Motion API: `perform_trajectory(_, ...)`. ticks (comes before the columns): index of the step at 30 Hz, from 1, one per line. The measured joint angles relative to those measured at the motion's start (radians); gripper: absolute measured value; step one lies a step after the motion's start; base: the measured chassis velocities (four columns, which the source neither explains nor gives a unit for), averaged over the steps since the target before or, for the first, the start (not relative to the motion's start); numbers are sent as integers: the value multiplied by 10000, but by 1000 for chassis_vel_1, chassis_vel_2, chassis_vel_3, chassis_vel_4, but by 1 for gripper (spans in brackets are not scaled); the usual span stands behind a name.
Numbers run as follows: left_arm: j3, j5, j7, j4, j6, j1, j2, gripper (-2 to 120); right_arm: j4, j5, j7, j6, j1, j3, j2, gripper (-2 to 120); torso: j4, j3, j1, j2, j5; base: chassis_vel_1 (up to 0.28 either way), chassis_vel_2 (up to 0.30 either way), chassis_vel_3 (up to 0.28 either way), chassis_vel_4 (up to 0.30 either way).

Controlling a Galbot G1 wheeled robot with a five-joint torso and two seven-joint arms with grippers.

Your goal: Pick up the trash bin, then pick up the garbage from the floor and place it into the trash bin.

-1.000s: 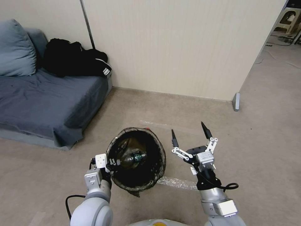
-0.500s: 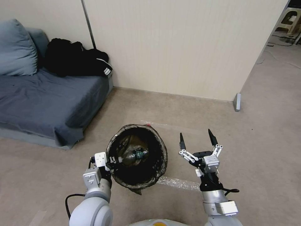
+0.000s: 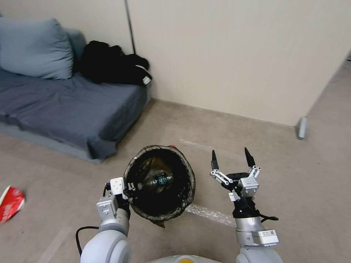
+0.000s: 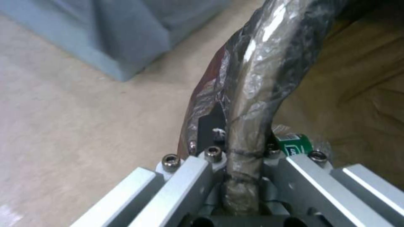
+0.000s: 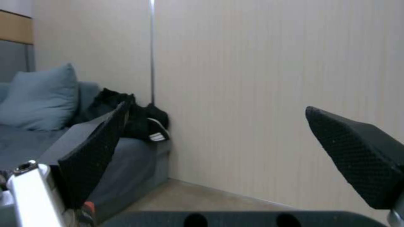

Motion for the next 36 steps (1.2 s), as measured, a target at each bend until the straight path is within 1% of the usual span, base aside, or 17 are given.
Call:
perform_trajectory(15,-1,21,3,-2,4,12,-45,0,-17,-29,-29,-194,166,-57,-64,100,1,0,0,0,0,118,122,127,125)
perform_trajectory(36,-10,12,19,-131,-40,98,-50,0,128,-3,-30,-212,140,-1,-29,100,0,0,1,0,1,122,127,125,122)
